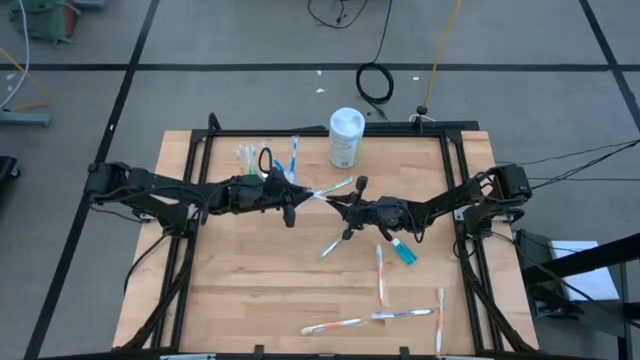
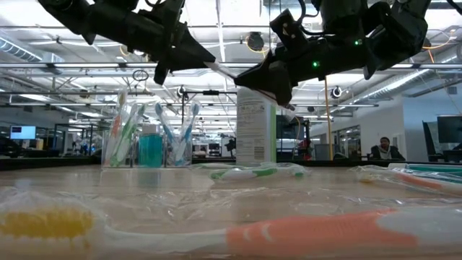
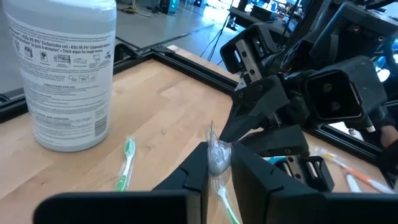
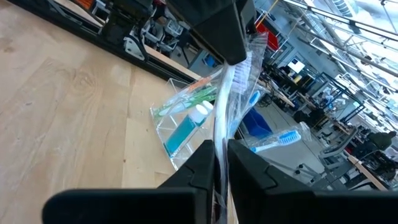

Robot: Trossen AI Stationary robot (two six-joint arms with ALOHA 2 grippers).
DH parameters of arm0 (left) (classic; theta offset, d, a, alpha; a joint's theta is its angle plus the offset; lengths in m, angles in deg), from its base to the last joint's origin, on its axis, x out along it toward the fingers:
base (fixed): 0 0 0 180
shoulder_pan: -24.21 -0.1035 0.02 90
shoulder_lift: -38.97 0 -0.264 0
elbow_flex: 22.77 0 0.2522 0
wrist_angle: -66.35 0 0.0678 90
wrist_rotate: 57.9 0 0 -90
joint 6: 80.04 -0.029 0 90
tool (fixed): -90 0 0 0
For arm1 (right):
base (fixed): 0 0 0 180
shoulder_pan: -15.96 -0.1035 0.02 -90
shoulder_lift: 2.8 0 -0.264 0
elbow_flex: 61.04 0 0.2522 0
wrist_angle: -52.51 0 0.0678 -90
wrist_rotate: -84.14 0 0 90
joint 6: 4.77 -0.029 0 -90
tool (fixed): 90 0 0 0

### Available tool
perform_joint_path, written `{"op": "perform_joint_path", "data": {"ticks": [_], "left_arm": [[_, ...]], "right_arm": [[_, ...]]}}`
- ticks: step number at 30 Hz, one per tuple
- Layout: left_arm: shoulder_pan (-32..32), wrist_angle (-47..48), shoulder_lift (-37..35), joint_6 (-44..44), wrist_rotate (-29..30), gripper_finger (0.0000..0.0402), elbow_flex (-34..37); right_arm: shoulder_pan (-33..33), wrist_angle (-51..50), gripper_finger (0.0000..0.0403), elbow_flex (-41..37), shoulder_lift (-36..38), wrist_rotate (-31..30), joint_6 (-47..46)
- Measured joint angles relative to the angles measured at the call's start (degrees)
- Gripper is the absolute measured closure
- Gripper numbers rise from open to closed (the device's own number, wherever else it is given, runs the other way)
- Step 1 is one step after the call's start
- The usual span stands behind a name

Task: Pick & Place toothbrushing station
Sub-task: Put the violet toothbrush into the right of the transparent organizer

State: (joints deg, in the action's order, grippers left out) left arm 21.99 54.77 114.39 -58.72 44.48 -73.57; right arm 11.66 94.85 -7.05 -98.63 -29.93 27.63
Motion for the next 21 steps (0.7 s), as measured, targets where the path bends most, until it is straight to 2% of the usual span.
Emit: {"op": "perform_joint_path", "data": {"ticks": [7, 12, 17, 21], "left_arm": [[-0.14, 0.64, 0.02, -0.47, -0.33, 0.0346, -0.02], [-0.11, 0.42, 0.02, -2.40, -0.42, 0.0364, -0.02], [-0.39, 0.42, -1.04, -3.76, -0.64, 0.0381, 0.00], [-1.45, 3.84, -5.25, -6.26, -0.47, 0.0378, 0.00]], "right_arm": [[0.09, 0.24, 0.0328, 0.00, 0.00, 0.33, -0.08], [0.11, 0.18, 0.0302, 0.00, 0.00, 0.24, -0.21], [0.11, 0.11, 0.0294, 0.00, 0.00, 0.24, -0.22], [0.11, -1.62, 0.0298, 0.00, 0.00, 0.22, -0.22]]}}
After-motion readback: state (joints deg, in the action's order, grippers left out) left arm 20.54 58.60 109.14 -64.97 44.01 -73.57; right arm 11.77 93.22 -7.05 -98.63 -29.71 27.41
